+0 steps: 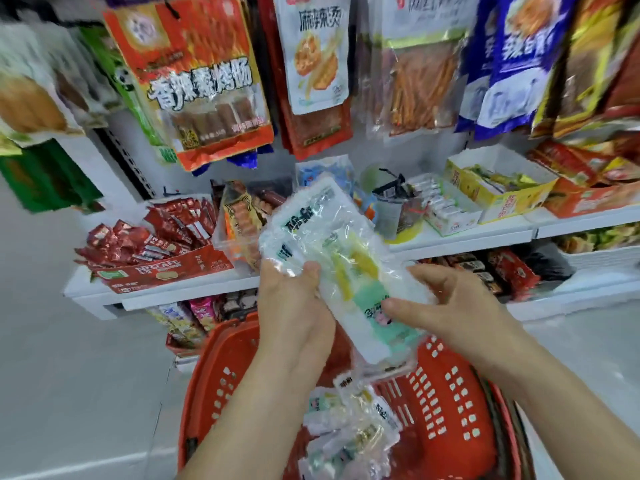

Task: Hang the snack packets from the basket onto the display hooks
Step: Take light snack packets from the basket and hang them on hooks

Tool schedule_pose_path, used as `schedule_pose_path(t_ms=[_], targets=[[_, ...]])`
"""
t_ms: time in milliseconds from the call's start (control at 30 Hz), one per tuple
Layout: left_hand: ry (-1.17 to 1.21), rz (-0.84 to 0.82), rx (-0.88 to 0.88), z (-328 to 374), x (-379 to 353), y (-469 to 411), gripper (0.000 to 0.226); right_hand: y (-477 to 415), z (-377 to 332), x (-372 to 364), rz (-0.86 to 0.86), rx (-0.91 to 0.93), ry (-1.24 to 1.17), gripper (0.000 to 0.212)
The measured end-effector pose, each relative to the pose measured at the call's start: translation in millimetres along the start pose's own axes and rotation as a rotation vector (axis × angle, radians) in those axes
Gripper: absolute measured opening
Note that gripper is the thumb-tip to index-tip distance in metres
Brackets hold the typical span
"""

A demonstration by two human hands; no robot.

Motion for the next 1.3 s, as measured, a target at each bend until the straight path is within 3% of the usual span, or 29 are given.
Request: schedule_pose_path(t_ms=[67, 133, 200, 267, 400, 500, 567, 600, 667, 733, 767, 933, 1133, 1200, 1300], targets=[[-0.11, 0.033, 0.04, 35.3, -12.0, 6.6, 0.019, 15.9, -35.8, 14.6, 0.08, -0.015, -0.008, 0.026], [0.111, -0.071, 0.089, 77.9, -31.5, 20.0, 0.023, 33.6, -78.0, 32.1, 0.192, -0.021, 0.022, 0.01], [0.279, -0.18, 0.156, 128.0, -48.1, 37.8, 0.053, 53.4, -129.8, 47.0, 0.23, -0.028, 0.019, 0.006], [0.254, -0.264, 0.167, 181.3, -55.4, 53.5, 0.068, 73.4, -185.8, 58.9, 0.213, -0.027, 0.077, 0.011], [0.139, -0.174, 0.14, 292.4, -53.8, 84.3, 0.062, 117.6, -298.8, 81.8, 0.177, -0.022, 0.317, 0.004], [-0.108, -0.226, 0.137, 358.9, -63.5, 103.4, 0.071, 147.0, -384.2, 84.1, 0.093, 0.018, 0.545, 0.002], [-0.432, -0.229, -0.028, 407.4, -73.9, 117.9, 0.062, 158.9, -431.4, 82.0, 0.04, 0.076, 0.82, 0.029], [-0.663, -0.266, -0.202, 432.5, -84.5, 130.0, 0.061, 163.5, -450.8, 77.8, 0.011, 0.118, 0.928, 0.035], [-1.014, -0.516, -0.565, 476.3, -125.5, 167.9, 0.061, 170.4, -484.7, 70.3, -0.049, 0.2, 1.047, 0.029], [-1.158, -0.748, -0.706, 495.8, -168.3, 202.3, 0.058, 176.4, -508.5, 66.5, -0.069, 0.278, 1.112, 0.019], [-1.204, -0.782, -0.722, 500.1, -185.1, 211.7, 0.058, 178.7, -518.0, 67.6, -0.071, 0.303, 1.114, 0.018], [-1.122, -0.677, -0.738, 509.5, -219.6, 218.1, 0.06, 191.7, -541.0, 89.8, -0.085, 0.364, 1.156, 0.009], [-1.129, -0.577, -0.702, 510.1, -229.5, 225.8, 0.059, 194.0, -552.9, 105.9, -0.052, 0.452, 1.16, 0.014], [-1.092, -0.536, -0.663, 513.3, -229.6, 223.2, 0.06, 192.3, -557.2, 108.3, -0.055, 0.48, 1.072, 0.017], [-0.835, -0.44, -0.505, 523.0, -220.1, 211.7, 0.05, 187.8, -568.3, 123.6, 0.032, 0.483, 0.808, 0.021]])
Point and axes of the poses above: each hand's wrist, its own y-axis away from the middle knuckle, its own x-axis out of the back of the hand, z = x × y, the point moved 5 cm from there along -y, towards the middle knuckle, and after that the axes turned 6 degrees about -x, right-handed, at the moved point
